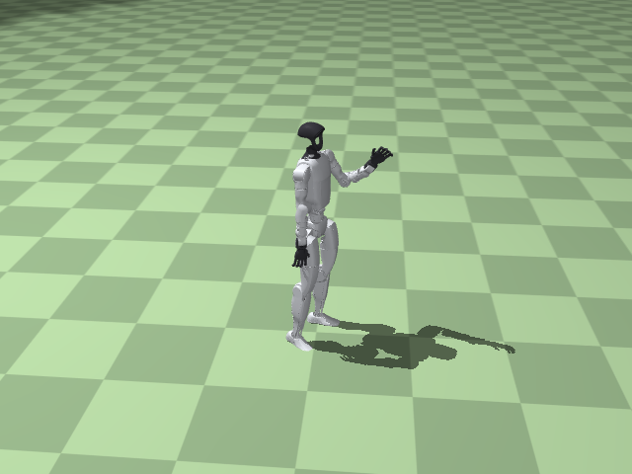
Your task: Upper body actions
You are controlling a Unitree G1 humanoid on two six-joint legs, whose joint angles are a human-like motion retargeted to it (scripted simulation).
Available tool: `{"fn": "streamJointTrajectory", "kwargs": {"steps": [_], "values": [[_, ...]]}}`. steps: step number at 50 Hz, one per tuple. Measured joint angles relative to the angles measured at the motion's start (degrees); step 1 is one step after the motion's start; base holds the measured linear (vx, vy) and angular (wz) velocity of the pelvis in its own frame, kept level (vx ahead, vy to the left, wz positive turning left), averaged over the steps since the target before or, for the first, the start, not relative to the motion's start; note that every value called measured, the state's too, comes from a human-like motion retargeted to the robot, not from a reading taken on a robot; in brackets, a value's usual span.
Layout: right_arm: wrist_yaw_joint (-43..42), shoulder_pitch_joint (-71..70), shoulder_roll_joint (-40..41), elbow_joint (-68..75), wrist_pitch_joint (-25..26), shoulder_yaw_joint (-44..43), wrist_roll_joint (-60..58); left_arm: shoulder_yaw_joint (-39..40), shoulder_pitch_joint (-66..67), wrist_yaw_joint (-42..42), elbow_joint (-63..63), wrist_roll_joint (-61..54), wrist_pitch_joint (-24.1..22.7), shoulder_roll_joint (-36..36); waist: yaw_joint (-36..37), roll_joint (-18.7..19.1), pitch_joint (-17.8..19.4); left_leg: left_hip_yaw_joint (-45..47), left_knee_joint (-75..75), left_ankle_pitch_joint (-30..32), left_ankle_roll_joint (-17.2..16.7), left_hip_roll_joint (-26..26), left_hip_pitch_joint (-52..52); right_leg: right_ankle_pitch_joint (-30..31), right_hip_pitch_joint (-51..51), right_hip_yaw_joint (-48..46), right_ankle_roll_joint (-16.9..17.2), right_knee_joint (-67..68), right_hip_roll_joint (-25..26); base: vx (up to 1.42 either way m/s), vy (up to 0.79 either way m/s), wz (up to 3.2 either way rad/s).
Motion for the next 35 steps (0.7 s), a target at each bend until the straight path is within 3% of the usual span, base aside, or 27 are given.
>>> {"fn": "streamJointTrajectory", "kwargs": {"steps": [7,13,17,22,25,28,35], "values": [[0.0,0.5,-0.2,0.1,0.1,0.0,0.2,4.1,2.5,7.9,-12.3,0.3,1.6,3.0,0.5,0.0,-0.2,-0.6,0.1,0.0,0.0,-0.1,-0.1,0.0,0.2,-0.4,0.1,-0.1,-0.2,0.0,0.0,0.0],[0.1,0.4,-0.1,0.2,0.2,0.6,-0.5,7.6,4.0,9.7,-13.6,4.0,3.3,4.3,0.9,-0.1,-0.1,-1.1,0.1,0.1,0.0,-0.3,-0.2,-0.1,0.5,-0.9,0.1,-0.2,-0.3,0.0,0.0,0.0],[0.3,0.2,0.0,0.2,0.3,0.8,-0.8,10.9,3.6,10.3,-5.9,9.0,2.9,3.8,0.9,-0.1,-0.3,-1.6,0.2,0.2,0.1,-0.6,-0.3,-0.2,0.7,-1.5,0.0,-0.2,-0.5,0.01,0.03,0.07],[0.6,0.3,0.0,0.4,0.2,1.0,-1.0,12.7,-1.9,8.3,18.5,18.4,2.7,3.0,1.1,-0.2,-0.6,-2.6,0.4,0.4,0.2,-1.0,-0.4,-0.3,1.4,-2.4,0.1,-0.3,-0.9,0.02,0.07,0.18],[1.1,-0.1,0.1,0.3,0.3,0.6,-1.3,12.1,-4.2,3.5,29.4,15.5,3.9,2.4,0.6,-0.3,-0.6,-3.3,0.4,0.5,0.2,-1.2,-0.5,-0.3,1.8,-3.0,0.1,-0.4,-1.0,0.0,0.01,0.14],[1.0,-0.1,0.3,-0.4,0.0,0.2,-1.2,12.8,-4.0,4.5,30.5,13.0,2.1,1.1,0.0,-0.2,-0.6,-3.3,0.4,0.4,0.3,-1.2,-0.4,-0.1,1.6,-3.2,0.0,-0.5,-0.9,0.0,0.0,0.0],[1.1,-0.2,0.0,0.5,0.1,0.7,-0.9,12.9,-2.7,8.7,28.6,20.3,-0.1,2.4,0.4,-0.2,-0.4,-2.4,0.4,0.2,0.3,-0.9,-0.1,0.0,1.3,-2.4,0.2,-0.2,-0.9,0.0,0.0,-0.06]]}}
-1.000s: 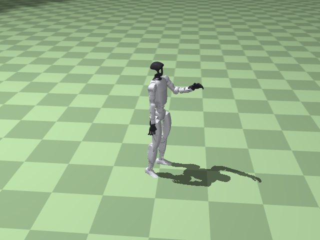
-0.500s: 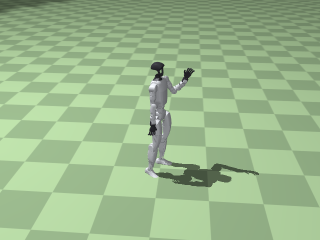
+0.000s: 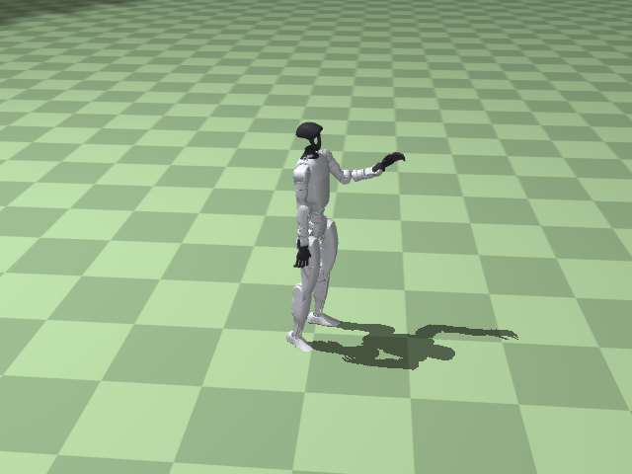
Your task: Upper body actions
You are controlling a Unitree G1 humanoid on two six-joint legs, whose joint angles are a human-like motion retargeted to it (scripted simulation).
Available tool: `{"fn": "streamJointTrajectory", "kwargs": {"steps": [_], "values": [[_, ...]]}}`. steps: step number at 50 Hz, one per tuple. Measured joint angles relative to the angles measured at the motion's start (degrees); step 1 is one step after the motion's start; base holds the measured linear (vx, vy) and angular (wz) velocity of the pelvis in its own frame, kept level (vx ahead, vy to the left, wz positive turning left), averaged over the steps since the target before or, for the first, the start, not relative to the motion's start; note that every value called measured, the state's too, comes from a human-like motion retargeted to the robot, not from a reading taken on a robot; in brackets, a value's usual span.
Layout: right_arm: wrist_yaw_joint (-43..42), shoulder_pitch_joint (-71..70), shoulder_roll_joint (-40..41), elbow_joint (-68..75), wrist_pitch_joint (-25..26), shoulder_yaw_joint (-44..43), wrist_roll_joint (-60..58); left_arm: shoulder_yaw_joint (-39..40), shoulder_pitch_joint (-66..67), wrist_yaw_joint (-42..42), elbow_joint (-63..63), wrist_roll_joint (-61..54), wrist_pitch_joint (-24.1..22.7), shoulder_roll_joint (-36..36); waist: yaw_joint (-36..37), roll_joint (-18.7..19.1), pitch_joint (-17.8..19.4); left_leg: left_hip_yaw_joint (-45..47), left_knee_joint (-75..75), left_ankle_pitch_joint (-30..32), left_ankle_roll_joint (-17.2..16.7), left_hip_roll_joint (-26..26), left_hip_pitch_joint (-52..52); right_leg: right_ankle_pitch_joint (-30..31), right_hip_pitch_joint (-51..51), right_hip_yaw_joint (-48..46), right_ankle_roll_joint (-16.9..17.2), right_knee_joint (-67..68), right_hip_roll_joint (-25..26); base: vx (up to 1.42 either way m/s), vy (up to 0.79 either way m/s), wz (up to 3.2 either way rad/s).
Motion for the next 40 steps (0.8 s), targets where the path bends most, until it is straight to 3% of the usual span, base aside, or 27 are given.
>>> {"fn": "streamJointTrajectory", "kwargs": {"steps": [10,16,22,33,40], "values": [[-0.1,0.2,-0.1,0.1,-0.2,-0.2,0.6,0.0,0.9,-0.3,-1.9,0.7,-0.5,0.0,-0.1,-0.2,0.3,0.3,0.0,0.0,0.0,0.2,0.0,0.1,-0.2,0.3,0.1,0.1,0.0,0.0,0.0,0.0],[-0.3,-0.5,-0.1,-0.6,-0.1,0.4,-1.1,-1.6,8.5,1.6,-6.5,3.6,-6.7,1.4,-0.7,0.3,1.1,0.7,-0.1,0.0,-0.1,0.5,0.3,0.3,-0.6,0.7,0.1,0.4,0.1,0.01,-0.06,-0.07],[-1.7,-1.5,0.2,-1.9,-0.9,0.6,-1.5,-0.6,21.5,6.0,-8.3,15.2,-11.7,1.4,-1.1,0.5,3.1,2.2,-0.3,-0.3,-0.2,0.8,1.2,0.7,-1.1,2.1,0.0,0.6,0.4,0.02,-0.08,-0.23],[-3.0,-1.7,-0.5,-2.8,-1.7,0.1,0.1,3.0,32.1,-3.3,12.1,19.2,-9.5,-3.7,-1.0,0.8,6.2,3.6,-0.5,-0.2,-0.3,1.6,1.8,1.2,-1.8,3.6,0.1,1.0,0.7,-0.04,-0.09,-0.12],[-0.1,-1.0,-0.9,-1.8,-0.4,-1.2,1.6,3.0,28.7,-7.1,31.3,25.0,-2.4,-2.4,-0.3,-0.5,7.7,2.6,-0.5,0.3,-0.3,1.4,1.8,1.4,-1.0,2.5,0.1,0.9,0.3,-0.03,-0.06,0.12]]}}
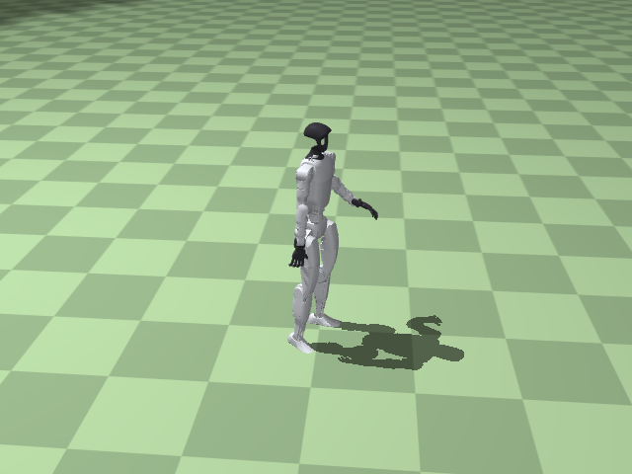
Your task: Upper body actions
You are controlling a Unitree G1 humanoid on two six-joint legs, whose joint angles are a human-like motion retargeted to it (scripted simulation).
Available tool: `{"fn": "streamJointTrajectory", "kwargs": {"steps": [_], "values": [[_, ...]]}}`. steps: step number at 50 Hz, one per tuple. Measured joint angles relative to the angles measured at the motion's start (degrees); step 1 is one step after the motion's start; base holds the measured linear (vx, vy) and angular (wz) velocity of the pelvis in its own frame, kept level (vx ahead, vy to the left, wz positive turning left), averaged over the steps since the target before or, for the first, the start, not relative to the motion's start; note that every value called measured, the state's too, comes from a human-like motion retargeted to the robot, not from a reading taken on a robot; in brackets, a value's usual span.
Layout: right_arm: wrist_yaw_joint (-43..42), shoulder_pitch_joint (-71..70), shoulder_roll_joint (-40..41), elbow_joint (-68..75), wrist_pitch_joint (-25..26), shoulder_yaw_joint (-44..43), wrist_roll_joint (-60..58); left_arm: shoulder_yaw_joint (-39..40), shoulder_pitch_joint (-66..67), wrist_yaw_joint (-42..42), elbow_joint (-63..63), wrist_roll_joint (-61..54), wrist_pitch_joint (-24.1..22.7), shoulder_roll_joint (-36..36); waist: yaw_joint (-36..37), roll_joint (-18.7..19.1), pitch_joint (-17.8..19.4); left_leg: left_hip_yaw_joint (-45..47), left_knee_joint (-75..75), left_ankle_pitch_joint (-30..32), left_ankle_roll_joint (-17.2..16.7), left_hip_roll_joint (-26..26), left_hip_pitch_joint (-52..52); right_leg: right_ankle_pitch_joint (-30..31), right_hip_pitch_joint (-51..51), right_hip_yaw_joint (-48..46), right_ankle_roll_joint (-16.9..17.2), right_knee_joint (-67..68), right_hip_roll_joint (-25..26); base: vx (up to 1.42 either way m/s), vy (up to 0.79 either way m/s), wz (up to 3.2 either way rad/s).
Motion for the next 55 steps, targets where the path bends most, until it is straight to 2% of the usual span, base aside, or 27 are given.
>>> {"fn": "streamJointTrajectory", "kwargs": {"steps": [7,9,13,15,17,22,25,27,30,33,35,42,47,51,55], "values": [[0.3,1.0,-0.2,0.0,-0.2,-0.8,1.6,3.8,-5.3,-11.9,27.8,-12.2,6.0,-2.8,0.6,-0.7,-0.2,-0.8,0.1,0.2,0.1,-0.4,-0.4,0.0,0.3,-0.7,0.0,-0.1,-0.4,0.0,0.0,0.0],[0.5,1.0,0.1,-0.2,-0.2,-1.0,1.8,5.5,-5.9,-9.9,35.2,-16.3,5.9,-3.4,0.6,-0.9,-0.1,-0.9,0.2,0.2,0.1,-0.5,-0.3,0.0,0.5,-0.8,0.0,-0.2,-0.5,0.0,0.0,0.0],[0.5,1.0,0.8,-0.9,-0.2,-0.4,1.5,8.9,-5.3,1.5,43.5,-26.3,7.4,-6.2,0.2,-1.0,0.2,-0.7,0.2,0.1,0.1,-0.5,0.0,0.0,0.8,-0.8,0.0,-0.2,-0.4,0.0,0.0,0.0],[0.0,1.2,1.2,-1.3,-0.3,0.3,1.2,10.1,-4.1,3.4,44.5,-30.9,8.0,-8.4,0.1,-0.9,0.3,-0.7,0.2,0.1,0.1,-0.4,0.1,0.0,0.8,-0.7,0.0,-0.2,-0.3,0.0,0.0,0.0],[-1.5,1.4,1.6,-1.7,0.3,1.5,0.0,9.7,-2.8,1.3,44.7,-34.9,8.1,-10.7,0.2,-0.9,0.4,-0.7,0.2,0.0,0.1,-0.4,0.1,-0.1,0.8,-0.7,0.0,-0.2,-0.3,0.0,0.0,0.0],[-8.1,2.0,2.2,-2.3,3.5,5.6,-6.9,5.2,-0.3,-10.8,44.9,-40.6,11.8,-14.9,0.3,-1.0,0.4,-1.4,0.3,0.0,0.1,-0.5,0.0,-0.2,1.1,-1.3,0.1,-0.3,-0.6,-0.01,0.01,0.07],[-10.5,2.0,2.4,-3.1,3.7,6.0,-8.7,1.7,0.2,-18.2,44.9,-39.6,14.6,-16.7,-3.8,-2.3,-0.4,-6.2,0.4,-0.9,-2.1,-0.7,0.5,-0.8,1.8,-5.6,0.7,-0.2,-3.2,-0.02,0.01,1.2],[-10.0,1.9,2.3,-3.2,3.0,6.3,-9.6,1.4,0.4,-16.0,44.9,-37.9,16.9,-17.1,-4.0,-2.4,-0.7,-6.5,0.1,-0.9,-2.1,-0.9,0.6,-0.9,1.9,-5.9,0.8,-0.2,-3.3,-0.01,0.0,0.41],[-6.3,1.3,1.9,-3.0,2.3,6.3,-9.8,1.2,-0.8,-12.1,44.9,-36.2,14.1,-15.7,0.4,-2.3,-0.1,-2.6,1.2,0.2,-2.1,0.4,-0.9,-0.3,1.2,-1.7,0.5,-0.5,-2.1,0.0,0.01,-1.08],[-3.6,1.2,1.9,-2.5,1.9,5.5,-7.8,-1.1,-1.4,-14.5,44.4,-32.1,13.9,-13.6,2.9,-1.6,-0.1,-0.7,0.7,0.7,-0.4,0.0,-1.1,-0.1,1.0,-0.1,0.2,-0.7,-0.6,0.01,-0.01,-0.45],[-2.9,1.1,2.0,-2.4,1.8,4.6,-6.3,-3.4,-1.7,-17.0,43.1,-29.7,14.6,-12.3,-0.6,-1.8,-0.8,-4.7,0.5,0.0,-0.8,-0.6,-1.0,-0.7,1.4,-4.1,0.4,-0.5,-1.6,0.01,-0.01,1.17],[-2.3,1.6,2.3,-2.6,1.7,5.6,-7.1,-3.4,-1.9,-12.8,42.1,-28.5,14.1,-13.0,-0.6,-1.7,-1.2,-4.5,0.6,0.3,-0.6,-0.5,-1.4,-0.7,1.6,-3.9,0.2,-0.9,-1.0,0.0,0.0,0.08],[-2.5,1.7,2.4,-2.5,1.7,5.3,-6.8,-3.3,-2.1,-15.7,43.4,-28.8,14.6,-14.8,-2.4,-2.2,-1.7,-5.7,0.9,-0.1,-1.8,-0.3,-1.5,-0.8,1.5,-5.1,0.3,-0.9,-2.0,0.0,0.0,0.17],[-1.9,1.6,2.2,-2.2,1.7,5.2,-6.7,-3.4,-2.2,-14.8,43.2,-28.2,15.0,-14.6,-1.8,-1.8,-2.1,-4.5,0.6,0.0,-1.3,-0.2,-1.6,-0.7,1.1,-4.0,0.2,-0.9,-1.3,0.01,0.01,-0.24],[-1.7,1.6,2.1,-2.1,1.7,4.7,-6.1,-3.6,-2.5,-17.8,43.1,-27.0,15.5,-13.7,-0.9,-1.6,-2.1,-3.4,0.5,0.1,-0.8,-0.2,-1.5,-0.7,0.9,-3.1,0.0,-0.9,-0.6,0.01,0.0,-0.2]]}}
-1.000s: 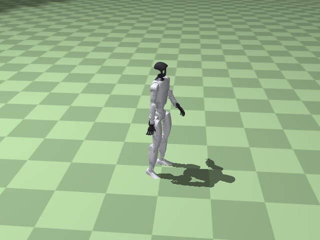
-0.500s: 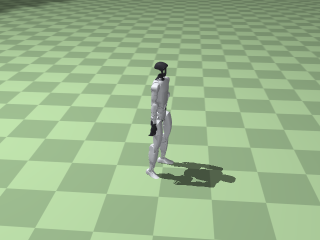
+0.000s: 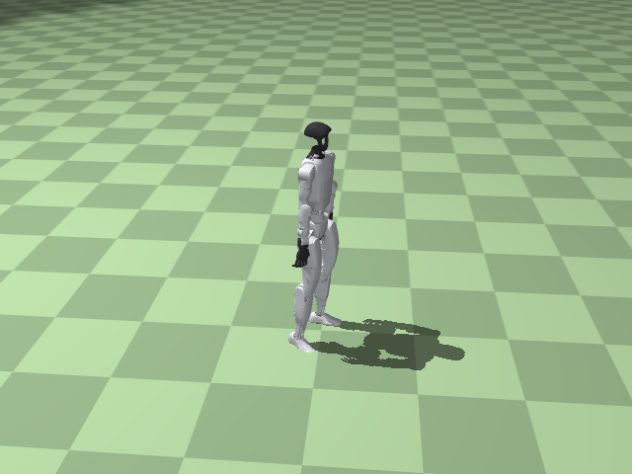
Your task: Upper body actions
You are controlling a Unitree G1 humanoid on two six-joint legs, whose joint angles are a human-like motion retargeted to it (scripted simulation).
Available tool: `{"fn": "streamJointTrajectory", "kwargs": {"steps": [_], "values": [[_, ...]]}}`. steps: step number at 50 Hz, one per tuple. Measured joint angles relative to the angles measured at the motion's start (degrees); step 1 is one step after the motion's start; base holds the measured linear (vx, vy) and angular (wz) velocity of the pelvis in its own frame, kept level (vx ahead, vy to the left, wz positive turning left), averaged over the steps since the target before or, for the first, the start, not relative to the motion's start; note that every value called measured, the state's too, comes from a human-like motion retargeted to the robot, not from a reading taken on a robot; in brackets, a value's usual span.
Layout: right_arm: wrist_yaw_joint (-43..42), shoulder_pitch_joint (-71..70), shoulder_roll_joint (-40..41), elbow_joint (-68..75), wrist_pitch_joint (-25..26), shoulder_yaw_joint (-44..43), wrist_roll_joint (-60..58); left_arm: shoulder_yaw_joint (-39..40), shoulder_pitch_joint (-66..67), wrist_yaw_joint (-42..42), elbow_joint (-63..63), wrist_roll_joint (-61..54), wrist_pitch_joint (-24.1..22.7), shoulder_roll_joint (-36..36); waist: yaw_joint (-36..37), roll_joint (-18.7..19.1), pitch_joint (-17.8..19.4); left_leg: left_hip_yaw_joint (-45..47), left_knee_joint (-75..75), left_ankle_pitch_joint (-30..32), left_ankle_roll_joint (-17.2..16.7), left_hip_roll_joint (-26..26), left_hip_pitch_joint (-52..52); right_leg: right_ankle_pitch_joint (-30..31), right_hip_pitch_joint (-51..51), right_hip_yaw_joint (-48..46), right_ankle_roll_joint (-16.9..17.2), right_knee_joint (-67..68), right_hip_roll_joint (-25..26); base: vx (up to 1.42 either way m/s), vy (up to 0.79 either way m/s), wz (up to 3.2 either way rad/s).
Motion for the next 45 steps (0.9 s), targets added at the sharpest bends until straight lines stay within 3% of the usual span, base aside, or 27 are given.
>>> {"fn": "streamJointTrajectory", "kwargs": {"steps": [45], "values": [[1.1,0.1,-0.3,1.4,0.4,-2.4,4.2,2.6,-2.2,-0.8,0.1,-3.3,1.6,0.2,-0.3,0.2,-1.4,0.2,0.1,-0.2,0.1,-0.2,-0.3,-0.1,-0.4,0.1,-0.4,0.0,0.2,0.0,0.0,0.0]]}}
